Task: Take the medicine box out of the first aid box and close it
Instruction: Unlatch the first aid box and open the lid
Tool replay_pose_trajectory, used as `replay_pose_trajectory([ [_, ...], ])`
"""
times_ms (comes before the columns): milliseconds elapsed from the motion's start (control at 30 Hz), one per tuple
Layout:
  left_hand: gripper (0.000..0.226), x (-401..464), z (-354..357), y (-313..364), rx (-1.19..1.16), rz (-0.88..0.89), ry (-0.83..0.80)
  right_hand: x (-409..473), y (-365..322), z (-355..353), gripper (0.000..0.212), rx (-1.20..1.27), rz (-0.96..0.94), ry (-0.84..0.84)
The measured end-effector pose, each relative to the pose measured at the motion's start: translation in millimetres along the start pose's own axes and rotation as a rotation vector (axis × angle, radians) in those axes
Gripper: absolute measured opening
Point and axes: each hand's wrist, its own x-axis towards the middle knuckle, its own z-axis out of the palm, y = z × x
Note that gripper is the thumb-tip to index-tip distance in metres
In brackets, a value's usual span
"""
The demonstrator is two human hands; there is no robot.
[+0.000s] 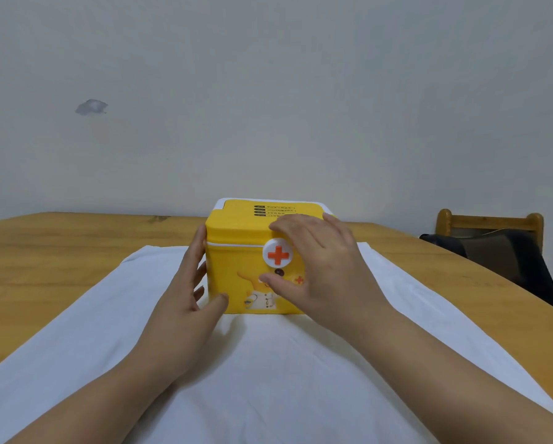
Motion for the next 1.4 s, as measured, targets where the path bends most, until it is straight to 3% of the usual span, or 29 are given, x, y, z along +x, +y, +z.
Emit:
replay_pose_trajectory([
  [900,0.096,1,0,-5,0.020,0.027,0.000,2,6,10,0.051,-0.091,-0.103,0.088],
  [1000,0.096,1,0,-6,0.019,0.027,0.004,5,6,8,0.045,-0.062,-0.076,0.149],
  [1400,0.107,2,-2,-13,0.036,0.055,0.015,1,-1,-1,0.055,0.174,0.037,0.145],
])
